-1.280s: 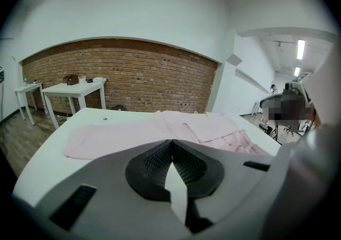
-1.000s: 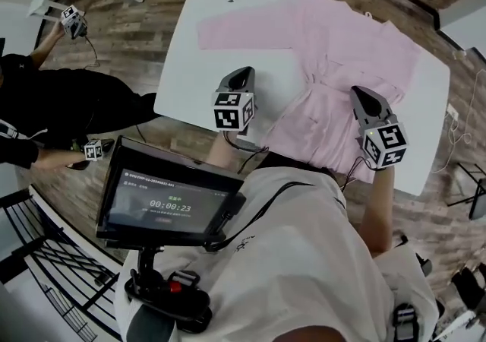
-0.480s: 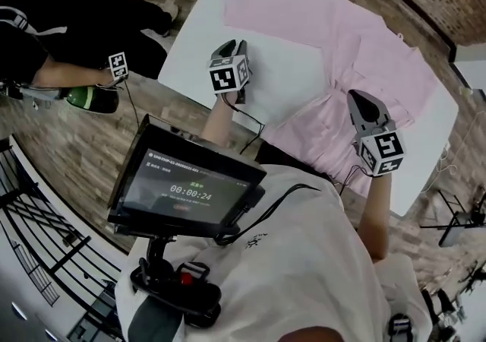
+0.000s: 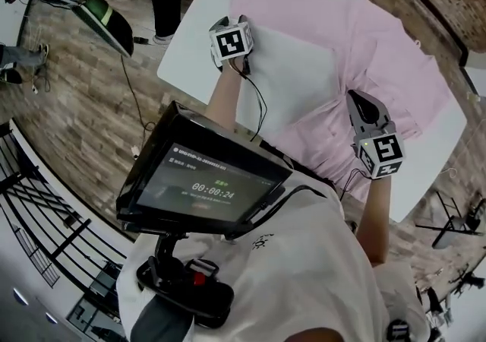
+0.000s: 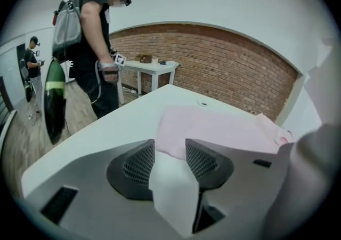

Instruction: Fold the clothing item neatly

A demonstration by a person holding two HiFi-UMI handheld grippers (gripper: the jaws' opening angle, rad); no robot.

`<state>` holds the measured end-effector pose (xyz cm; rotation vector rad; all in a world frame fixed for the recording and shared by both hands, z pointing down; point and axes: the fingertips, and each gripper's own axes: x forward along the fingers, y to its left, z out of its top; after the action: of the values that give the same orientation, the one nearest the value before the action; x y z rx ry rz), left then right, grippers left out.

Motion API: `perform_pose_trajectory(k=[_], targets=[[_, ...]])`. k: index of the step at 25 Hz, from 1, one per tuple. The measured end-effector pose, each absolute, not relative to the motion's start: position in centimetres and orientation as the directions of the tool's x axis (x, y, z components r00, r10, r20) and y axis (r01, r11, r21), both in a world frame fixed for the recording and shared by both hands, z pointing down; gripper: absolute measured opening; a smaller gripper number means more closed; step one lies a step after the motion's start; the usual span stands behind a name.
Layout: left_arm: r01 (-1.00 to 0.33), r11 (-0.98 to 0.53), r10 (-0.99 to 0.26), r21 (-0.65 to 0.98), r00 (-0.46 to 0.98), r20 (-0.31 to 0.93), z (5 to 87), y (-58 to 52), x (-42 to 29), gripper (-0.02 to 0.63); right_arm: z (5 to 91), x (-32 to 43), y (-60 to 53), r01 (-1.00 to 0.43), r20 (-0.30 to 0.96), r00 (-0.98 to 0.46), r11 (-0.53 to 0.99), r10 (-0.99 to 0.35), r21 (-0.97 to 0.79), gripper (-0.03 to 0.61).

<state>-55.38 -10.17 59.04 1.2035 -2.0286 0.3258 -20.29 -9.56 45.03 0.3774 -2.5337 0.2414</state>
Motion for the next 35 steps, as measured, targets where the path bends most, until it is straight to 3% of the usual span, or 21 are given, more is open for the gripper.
perform_pose_trajectory(k=[14,17,20,29,35], targets=[[-0.813,0.571,-0.537,0.113,-0.266,0.801,60.0,-9.5,-58.2,0.162,43.9,-18.0,-10.4,-0.414,0.562,-0.774,0.905,-0.292,-0.1,0.005],[-0.83,0.548,-0.536,0.105,-0.252,0.806,59.9,-9.6,-58.2,0.077,44.0,-18.0,-10.2,-0.419,0.562,-0.773,0.902,-0.295,-0.104,0.005],[-0.855,0.509,-0.582,0.104,-0.253,0.773,58.5,-10.8,-57.8,0.044,44.2,-17.7,-10.2,-0.426,0.563,-0.77,0.899,-0.3,-0.104,0.005],[-0.95,0.302,-0.765,0.074,-0.195,0.614,50.0,-16.3,-52.2,0.044,43.8,-14.6,-9.7,-0.498,0.53,-0.759,0.861,-0.377,-0.102,0.004],[-0.978,0.204,-0.802,0.037,-0.145,0.58,47.3,-18.5,-46.8,0.044,43.5,-11.4,-9.7,-0.541,0.495,-0.76,0.832,-0.421,-0.123,0.005]])
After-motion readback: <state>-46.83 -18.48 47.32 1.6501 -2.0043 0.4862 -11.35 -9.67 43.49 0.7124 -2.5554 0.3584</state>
